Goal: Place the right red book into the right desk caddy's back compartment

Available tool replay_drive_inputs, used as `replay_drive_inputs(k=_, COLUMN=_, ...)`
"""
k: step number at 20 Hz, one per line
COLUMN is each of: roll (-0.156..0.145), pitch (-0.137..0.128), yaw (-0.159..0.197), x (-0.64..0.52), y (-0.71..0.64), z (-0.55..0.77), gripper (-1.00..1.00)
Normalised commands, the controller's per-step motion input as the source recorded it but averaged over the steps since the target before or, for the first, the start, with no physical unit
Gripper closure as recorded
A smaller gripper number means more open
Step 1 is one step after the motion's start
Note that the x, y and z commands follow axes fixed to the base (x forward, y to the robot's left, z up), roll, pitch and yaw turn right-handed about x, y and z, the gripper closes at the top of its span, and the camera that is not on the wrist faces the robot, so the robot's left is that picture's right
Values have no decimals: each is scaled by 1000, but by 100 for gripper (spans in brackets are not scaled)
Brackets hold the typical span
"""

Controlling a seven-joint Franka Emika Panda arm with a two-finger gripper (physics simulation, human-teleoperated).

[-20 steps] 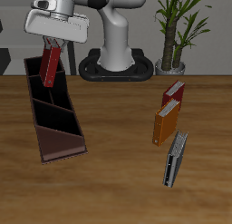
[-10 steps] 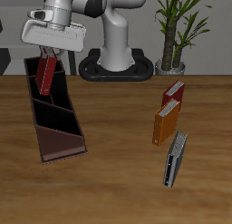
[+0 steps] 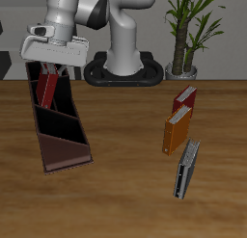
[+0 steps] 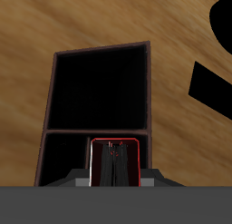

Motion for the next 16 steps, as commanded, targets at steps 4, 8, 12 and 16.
replay_drive_inputs(k=4, roll=2, pitch=89, yaw=1, x=116, y=-4, z=-373, gripper=100)
replay_drive_inputs(k=8, roll=-27, pitch=54, yaw=-29, x=89, y=-109, z=-284, gripper=100)
replay_drive_inputs(k=12, roll=-12, pitch=62, yaw=-18, x=45, y=-68, z=-247, gripper=100)
replay_drive_inputs(k=16, roll=22, pitch=100, yaw=-42, x=55, y=-37, z=-318, gripper=100)
